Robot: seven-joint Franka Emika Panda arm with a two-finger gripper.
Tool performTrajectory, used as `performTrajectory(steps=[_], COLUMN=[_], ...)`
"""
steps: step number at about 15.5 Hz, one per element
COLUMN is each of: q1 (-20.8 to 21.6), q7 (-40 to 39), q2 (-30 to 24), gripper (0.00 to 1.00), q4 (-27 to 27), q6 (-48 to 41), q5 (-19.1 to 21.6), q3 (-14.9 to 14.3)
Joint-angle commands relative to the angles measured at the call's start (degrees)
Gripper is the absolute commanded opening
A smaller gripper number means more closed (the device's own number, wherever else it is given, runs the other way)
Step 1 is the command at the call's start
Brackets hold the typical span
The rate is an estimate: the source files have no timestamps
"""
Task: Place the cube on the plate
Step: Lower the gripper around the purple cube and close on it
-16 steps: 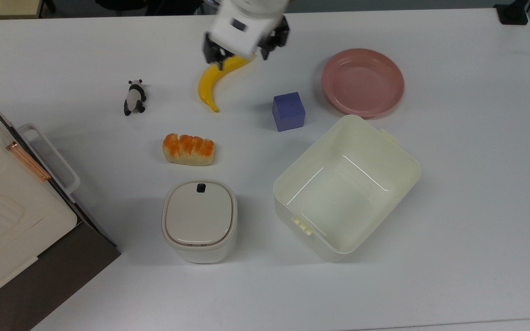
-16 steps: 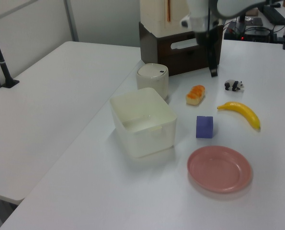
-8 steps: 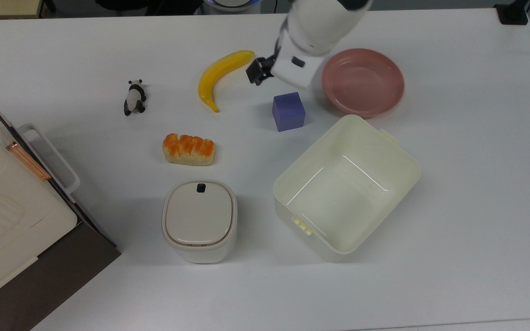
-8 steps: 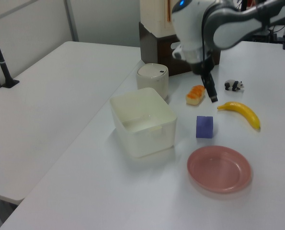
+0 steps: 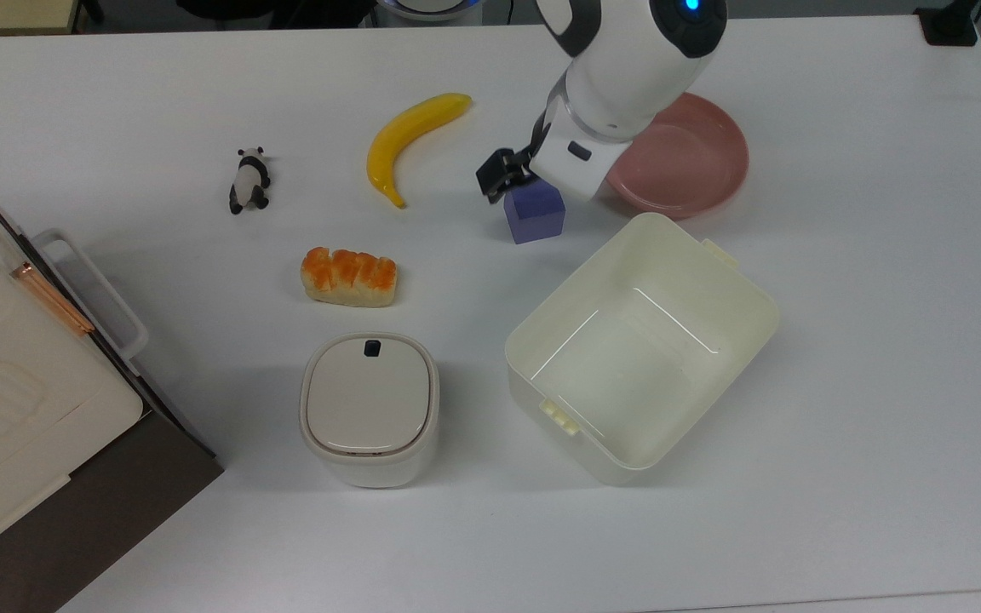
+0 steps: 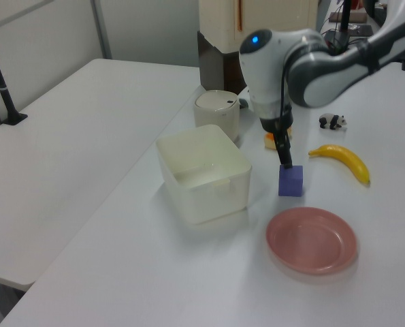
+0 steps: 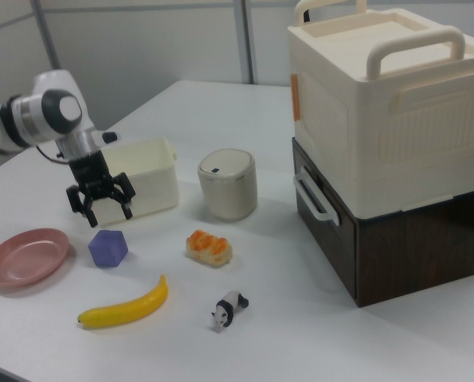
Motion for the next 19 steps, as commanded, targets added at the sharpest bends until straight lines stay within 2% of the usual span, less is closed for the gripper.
performTrajectory(steps=[1,5,8,12,17,19], q1=[1.7,1.9,1.2,0.3,-0.4,-0.5], q7=[5.8,5.8,5.9,5.1,4.8,4.8], q2=[-1.1,-1.1,-1.2,-2.6,-1.9,-1.4], gripper=[1.00,1.00,1.00,1.00,1.00,1.00], q4=[-6.6,-7.1,-6.4,-1.9,-1.3,-1.4], q6=[5.3,3.5,0.5,-3.9,-3.7,-3.8], q5=[-5.2,-5.2,-4.8,-4.1,-3.8,-3.7], q3=[-0.1,0.1,3.2,3.2,3.3,4.3])
